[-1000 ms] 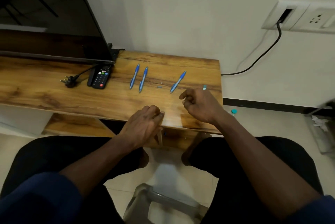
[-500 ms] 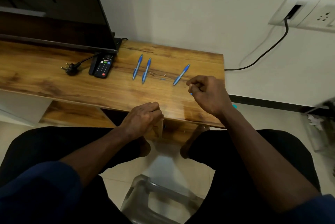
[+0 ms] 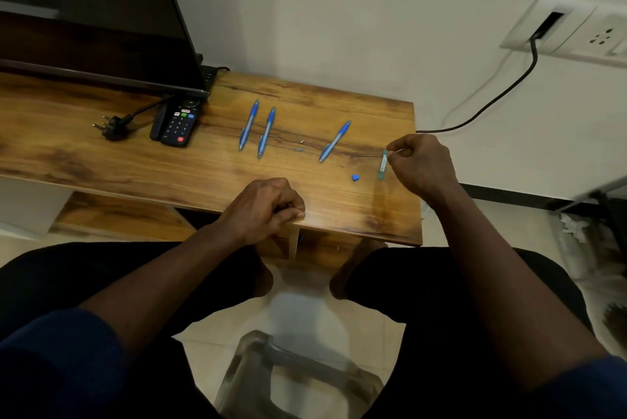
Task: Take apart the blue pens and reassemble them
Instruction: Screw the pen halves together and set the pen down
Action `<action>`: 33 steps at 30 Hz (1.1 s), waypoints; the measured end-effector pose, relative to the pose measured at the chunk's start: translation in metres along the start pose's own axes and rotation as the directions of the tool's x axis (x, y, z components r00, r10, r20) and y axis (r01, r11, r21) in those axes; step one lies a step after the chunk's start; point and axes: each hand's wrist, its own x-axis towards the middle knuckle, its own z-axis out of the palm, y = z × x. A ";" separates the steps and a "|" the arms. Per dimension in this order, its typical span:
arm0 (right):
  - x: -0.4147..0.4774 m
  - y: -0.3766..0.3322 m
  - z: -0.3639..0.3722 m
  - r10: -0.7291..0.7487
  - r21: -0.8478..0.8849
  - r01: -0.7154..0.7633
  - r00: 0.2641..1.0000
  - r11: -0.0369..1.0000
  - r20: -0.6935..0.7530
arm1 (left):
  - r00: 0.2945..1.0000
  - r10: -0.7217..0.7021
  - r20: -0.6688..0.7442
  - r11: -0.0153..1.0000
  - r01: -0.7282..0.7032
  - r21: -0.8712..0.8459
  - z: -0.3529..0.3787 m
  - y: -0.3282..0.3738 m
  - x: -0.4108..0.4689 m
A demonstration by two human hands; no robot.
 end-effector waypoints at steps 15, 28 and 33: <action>-0.008 -0.008 0.016 -0.116 -0.090 0.131 0.981 0.987 0.153 | 0.993 -0.023 0.113 1.000 0.023 0.006 -0.011 0.000 -0.003; -0.016 -0.019 0.024 -0.179 -0.137 0.198 0.974 0.971 0.136 | 0.960 0.281 -0.014 0.901 -0.259 0.349 0.014 0.001 -0.027; -0.014 -0.021 0.022 -0.204 -0.107 0.214 0.974 0.971 0.102 | 0.968 0.249 -0.016 0.925 -0.233 0.301 0.013 0.006 -0.027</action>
